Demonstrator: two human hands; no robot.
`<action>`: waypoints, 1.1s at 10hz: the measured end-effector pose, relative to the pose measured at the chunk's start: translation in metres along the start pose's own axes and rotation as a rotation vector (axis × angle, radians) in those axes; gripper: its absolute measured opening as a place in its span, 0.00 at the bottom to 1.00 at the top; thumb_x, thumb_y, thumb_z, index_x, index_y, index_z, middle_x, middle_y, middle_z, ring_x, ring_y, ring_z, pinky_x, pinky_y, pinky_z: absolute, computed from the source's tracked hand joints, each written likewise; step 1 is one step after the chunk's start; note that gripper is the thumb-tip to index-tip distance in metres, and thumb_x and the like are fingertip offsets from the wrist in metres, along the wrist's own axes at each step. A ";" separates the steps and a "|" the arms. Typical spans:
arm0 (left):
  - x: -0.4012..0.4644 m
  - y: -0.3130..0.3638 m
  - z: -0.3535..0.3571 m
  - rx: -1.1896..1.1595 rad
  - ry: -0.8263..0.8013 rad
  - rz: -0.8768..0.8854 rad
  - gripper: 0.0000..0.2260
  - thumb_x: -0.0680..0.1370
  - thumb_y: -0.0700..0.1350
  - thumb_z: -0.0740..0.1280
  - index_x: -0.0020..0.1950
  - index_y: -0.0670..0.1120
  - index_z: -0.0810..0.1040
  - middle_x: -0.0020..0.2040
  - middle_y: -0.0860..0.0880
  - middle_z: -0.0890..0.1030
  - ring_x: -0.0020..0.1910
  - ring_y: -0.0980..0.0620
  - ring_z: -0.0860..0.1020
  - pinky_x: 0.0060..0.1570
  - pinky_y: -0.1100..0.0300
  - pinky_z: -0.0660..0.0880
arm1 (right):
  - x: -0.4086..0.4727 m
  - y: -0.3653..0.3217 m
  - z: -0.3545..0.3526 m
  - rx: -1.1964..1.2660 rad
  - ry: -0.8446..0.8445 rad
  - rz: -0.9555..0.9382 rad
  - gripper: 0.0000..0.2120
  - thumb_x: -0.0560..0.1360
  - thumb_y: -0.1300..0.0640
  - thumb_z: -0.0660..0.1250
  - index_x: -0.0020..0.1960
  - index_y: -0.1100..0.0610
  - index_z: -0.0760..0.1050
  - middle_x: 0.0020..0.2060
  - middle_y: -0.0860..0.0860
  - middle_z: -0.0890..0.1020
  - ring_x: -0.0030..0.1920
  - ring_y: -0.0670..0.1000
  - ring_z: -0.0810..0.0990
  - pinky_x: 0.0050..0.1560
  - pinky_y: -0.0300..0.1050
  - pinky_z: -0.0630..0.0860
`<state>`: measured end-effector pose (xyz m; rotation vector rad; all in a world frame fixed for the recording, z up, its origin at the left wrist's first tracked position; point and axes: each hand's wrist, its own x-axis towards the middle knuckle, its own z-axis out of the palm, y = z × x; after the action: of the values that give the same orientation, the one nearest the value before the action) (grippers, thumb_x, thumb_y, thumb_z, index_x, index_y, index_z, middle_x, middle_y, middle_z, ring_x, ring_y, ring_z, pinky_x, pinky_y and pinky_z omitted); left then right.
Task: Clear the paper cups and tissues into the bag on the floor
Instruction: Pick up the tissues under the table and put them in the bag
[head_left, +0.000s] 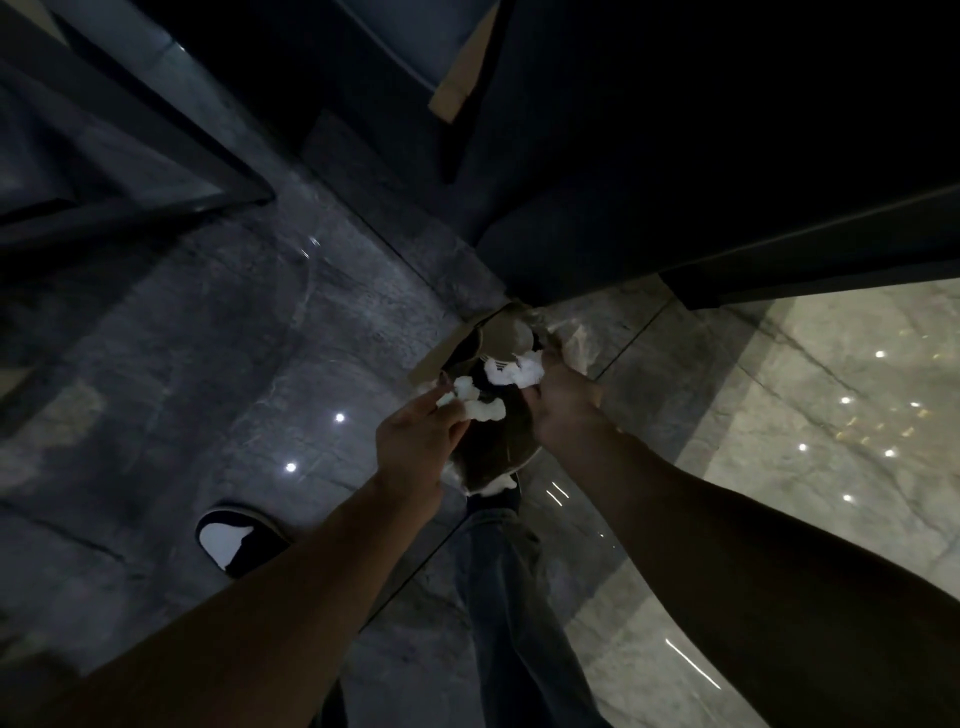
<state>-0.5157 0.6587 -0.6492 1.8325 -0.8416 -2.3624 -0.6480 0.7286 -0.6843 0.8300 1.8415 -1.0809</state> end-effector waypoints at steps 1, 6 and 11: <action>0.005 -0.010 0.004 -0.007 0.026 -0.011 0.18 0.78 0.31 0.60 0.68 0.37 0.72 0.55 0.45 0.79 0.47 0.55 0.79 0.45 0.66 0.79 | 0.003 -0.004 0.002 0.197 -0.095 0.013 0.20 0.80 0.64 0.54 0.71 0.67 0.61 0.70 0.63 0.68 0.68 0.60 0.71 0.52 0.41 0.78; 0.011 -0.032 0.043 -0.029 0.266 -0.055 0.04 0.74 0.39 0.72 0.40 0.45 0.79 0.37 0.47 0.82 0.36 0.52 0.80 0.43 0.56 0.79 | -0.019 -0.016 -0.031 -0.065 -0.155 -0.094 0.11 0.78 0.67 0.58 0.58 0.66 0.73 0.50 0.62 0.80 0.52 0.60 0.81 0.46 0.45 0.80; 0.022 -0.012 0.045 -0.100 0.175 -0.078 0.15 0.79 0.40 0.65 0.62 0.33 0.75 0.45 0.42 0.82 0.42 0.47 0.82 0.34 0.67 0.77 | -0.030 -0.036 -0.067 -0.313 -0.206 -0.197 0.08 0.75 0.69 0.60 0.50 0.63 0.76 0.38 0.59 0.80 0.40 0.55 0.79 0.44 0.47 0.79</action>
<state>-0.5592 0.6791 -0.6670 2.0285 -0.6332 -2.2003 -0.6864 0.7706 -0.6255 0.3483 1.8791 -0.9257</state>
